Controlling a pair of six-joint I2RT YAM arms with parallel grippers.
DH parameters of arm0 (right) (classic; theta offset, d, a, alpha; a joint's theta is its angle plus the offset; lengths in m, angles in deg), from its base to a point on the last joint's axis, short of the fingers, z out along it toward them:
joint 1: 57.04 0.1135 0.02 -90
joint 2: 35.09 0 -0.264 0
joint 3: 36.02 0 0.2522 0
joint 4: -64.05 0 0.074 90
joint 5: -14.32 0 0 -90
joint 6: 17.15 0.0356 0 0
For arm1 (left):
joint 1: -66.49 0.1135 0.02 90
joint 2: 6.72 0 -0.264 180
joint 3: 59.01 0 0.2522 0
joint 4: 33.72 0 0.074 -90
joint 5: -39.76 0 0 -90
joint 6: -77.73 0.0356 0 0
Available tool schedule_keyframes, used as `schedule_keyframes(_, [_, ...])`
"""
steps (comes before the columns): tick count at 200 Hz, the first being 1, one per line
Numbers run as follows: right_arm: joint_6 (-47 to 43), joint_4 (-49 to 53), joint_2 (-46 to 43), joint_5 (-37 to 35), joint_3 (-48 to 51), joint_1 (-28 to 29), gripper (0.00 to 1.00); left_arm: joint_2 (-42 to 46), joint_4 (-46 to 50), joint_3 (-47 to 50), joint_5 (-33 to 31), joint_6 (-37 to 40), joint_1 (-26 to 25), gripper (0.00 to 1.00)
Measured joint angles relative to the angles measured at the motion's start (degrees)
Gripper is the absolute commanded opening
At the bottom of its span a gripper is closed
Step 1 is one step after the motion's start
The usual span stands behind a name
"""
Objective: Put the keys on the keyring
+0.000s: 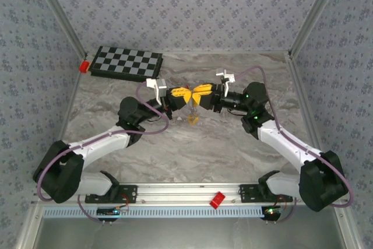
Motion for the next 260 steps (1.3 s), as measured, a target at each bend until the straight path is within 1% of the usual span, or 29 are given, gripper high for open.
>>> schedule_keyframes(27, [0.0, -0.2, 0.3, 0.0, 0.0, 0.0, 0.30, 0.0, 0.0, 0.0, 0.0, 0.0, 0.0, 0.00])
schedule_keyframes(60, [0.0, -0.5, 0.3, 0.0, 0.0, 0.0, 0.27, 0.0, 0.0, 0.0, 0.0, 0.0, 0.0, 0.00])
schedule_keyframes(102, [0.0, -1.2, 0.5, 0.0, 0.1, 0.0, 0.27, 0.0, -0.4, 0.0, 0.0, 0.0, 0.0, 0.00])
schedule_keyframes(114, [0.1, -1.4, 0.7, 0.0, 0.3, 0.0, 0.25, 0.0, -0.7, 0.0, 0.0, -0.2, 0.0, 0.00])
schedule_keyframes(170, [1.0, -3.0, 1.4, 0.0, 0.6, 0.2, 0.23, 0.0, -1.0, 0.0, -0.2, -0.6, 0.0, 0.00])
schedule_keyframes(221, [1.7, -4.6, 1.5, -0.3, 0.7, 0.2, 0.19, 0.0, -1.4, 0.0, -0.2, -0.7, 0.0, 0.00])
schedule_keyframes(243, [2.2, -5.6, 1.6, -0.5, 1.0, 0.2, 0.14, 0.0, -1.4, 0.0, -0.2, -0.9, 0.0, 0.00])
schedule_keyframes(247, [2.4, -5.9, 1.6, -0.5, 1.0, 0.2, 0.11, 0.0, -1.4, 0.0, -0.2, -0.9, 0.0, 0.00])
schedule_keyframes(255, [2.7, -6.2, 1.7, -0.5, 1.0, 0.2, 0.01, 0.0, -1.5, 0.0, -0.2, -0.9, 0.0, 0.00])
schedule_keyframes(260, [2.9, -6.4, 1.7, -0.5, 1.0, 0.2, 0.00, 0.0, -1.5, 0.0, -0.4, -1.0, 0.0, 0.00])
